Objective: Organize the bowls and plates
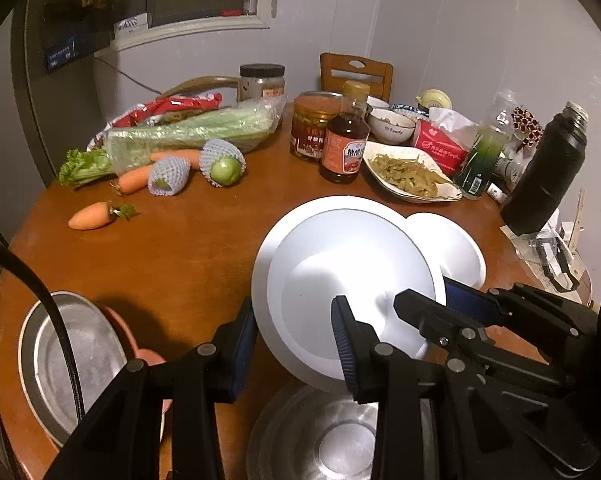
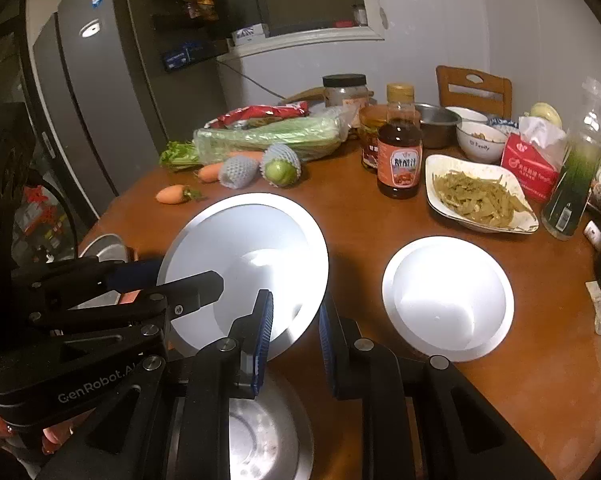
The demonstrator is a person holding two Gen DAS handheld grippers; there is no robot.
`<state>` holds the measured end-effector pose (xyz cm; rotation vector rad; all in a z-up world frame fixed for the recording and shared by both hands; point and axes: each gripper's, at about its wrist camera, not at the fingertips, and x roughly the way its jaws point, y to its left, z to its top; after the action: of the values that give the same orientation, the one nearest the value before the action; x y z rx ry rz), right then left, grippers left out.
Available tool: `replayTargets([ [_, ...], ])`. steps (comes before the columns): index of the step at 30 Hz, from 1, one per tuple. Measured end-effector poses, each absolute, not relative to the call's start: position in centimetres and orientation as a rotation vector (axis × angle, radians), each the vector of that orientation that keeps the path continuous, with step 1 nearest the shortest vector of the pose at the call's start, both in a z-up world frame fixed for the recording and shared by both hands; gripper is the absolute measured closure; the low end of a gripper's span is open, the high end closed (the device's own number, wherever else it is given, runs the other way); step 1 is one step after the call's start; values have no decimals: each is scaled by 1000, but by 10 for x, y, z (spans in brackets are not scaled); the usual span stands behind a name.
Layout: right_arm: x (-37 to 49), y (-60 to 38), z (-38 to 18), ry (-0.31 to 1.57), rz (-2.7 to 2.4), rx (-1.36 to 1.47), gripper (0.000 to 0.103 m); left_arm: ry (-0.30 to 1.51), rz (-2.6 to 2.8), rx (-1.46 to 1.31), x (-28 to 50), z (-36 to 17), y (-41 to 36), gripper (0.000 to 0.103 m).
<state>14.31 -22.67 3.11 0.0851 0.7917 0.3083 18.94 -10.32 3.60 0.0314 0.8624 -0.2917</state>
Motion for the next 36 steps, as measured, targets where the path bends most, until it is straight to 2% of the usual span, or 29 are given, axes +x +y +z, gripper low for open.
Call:
replayTargets([
  [19,73,-212,42,748,339,77,78,815,-284,54,119,42,-91,66],
  [36,40,-206,19,800,337,68,77,879,-297,70,96,12,-90,65],
])
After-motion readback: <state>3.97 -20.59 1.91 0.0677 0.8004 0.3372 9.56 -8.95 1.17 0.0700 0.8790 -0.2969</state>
